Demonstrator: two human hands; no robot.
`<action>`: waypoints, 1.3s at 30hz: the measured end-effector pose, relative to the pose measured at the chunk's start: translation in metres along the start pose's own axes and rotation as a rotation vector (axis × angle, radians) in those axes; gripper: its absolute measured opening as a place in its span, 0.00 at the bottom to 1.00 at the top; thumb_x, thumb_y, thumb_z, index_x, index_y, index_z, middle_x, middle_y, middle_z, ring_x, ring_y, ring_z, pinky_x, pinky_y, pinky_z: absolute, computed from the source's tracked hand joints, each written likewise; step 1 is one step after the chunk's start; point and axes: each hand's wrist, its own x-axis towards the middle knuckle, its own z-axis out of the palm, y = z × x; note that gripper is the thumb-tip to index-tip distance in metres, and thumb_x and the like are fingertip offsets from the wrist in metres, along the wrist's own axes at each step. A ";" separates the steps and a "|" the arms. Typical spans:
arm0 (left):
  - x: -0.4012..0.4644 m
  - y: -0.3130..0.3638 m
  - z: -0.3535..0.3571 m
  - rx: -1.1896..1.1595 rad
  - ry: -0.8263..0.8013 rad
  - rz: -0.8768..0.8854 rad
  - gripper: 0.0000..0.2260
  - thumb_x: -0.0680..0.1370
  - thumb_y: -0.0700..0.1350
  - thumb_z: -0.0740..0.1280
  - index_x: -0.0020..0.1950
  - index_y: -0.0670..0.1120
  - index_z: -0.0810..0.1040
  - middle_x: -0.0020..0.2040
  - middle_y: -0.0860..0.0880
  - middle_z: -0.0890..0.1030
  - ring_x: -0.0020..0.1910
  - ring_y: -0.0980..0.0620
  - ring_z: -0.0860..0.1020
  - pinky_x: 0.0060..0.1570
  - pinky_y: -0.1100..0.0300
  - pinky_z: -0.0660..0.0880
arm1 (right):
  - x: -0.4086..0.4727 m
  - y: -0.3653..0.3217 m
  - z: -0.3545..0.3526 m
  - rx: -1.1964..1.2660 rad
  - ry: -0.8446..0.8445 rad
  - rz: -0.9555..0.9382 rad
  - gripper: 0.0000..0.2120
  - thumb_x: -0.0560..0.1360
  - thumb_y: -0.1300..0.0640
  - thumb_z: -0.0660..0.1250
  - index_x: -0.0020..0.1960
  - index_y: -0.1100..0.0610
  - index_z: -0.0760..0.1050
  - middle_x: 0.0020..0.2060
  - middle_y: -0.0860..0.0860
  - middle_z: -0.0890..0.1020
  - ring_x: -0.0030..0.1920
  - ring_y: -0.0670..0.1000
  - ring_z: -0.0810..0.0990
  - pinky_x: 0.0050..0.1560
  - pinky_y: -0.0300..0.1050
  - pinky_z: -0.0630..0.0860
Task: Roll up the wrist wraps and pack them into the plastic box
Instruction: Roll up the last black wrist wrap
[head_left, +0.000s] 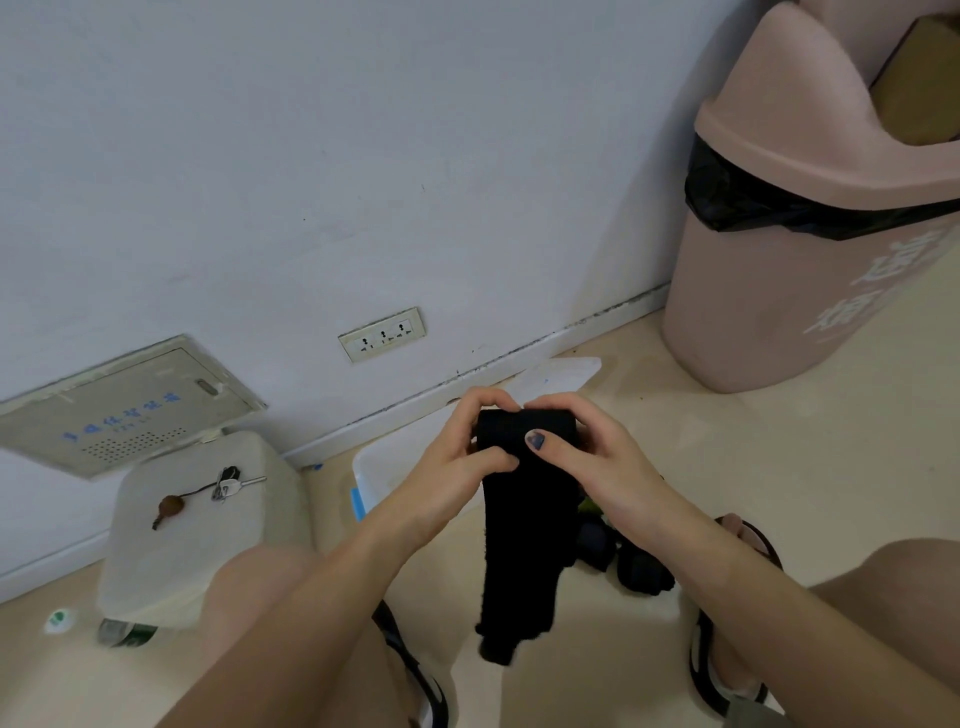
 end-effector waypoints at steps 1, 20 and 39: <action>0.000 -0.001 0.001 -0.003 -0.013 -0.023 0.18 0.75 0.39 0.66 0.61 0.56 0.73 0.53 0.47 0.79 0.49 0.52 0.81 0.52 0.54 0.77 | 0.000 0.001 0.001 0.004 0.008 -0.010 0.09 0.80 0.58 0.71 0.58 0.46 0.81 0.50 0.51 0.85 0.51 0.52 0.85 0.47 0.42 0.80; 0.002 0.000 -0.001 -0.035 0.049 0.060 0.13 0.75 0.40 0.67 0.56 0.54 0.78 0.50 0.54 0.80 0.53 0.48 0.79 0.54 0.50 0.77 | 0.003 0.003 0.002 0.137 -0.047 0.122 0.10 0.83 0.50 0.67 0.63 0.47 0.78 0.57 0.54 0.85 0.57 0.55 0.86 0.51 0.50 0.83; 0.003 -0.001 0.002 -0.128 0.011 -0.058 0.13 0.74 0.43 0.64 0.56 0.58 0.76 0.51 0.50 0.80 0.48 0.51 0.81 0.42 0.57 0.78 | 0.002 0.002 -0.007 0.011 -0.073 0.004 0.21 0.78 0.64 0.72 0.63 0.41 0.78 0.56 0.53 0.81 0.57 0.54 0.84 0.52 0.49 0.83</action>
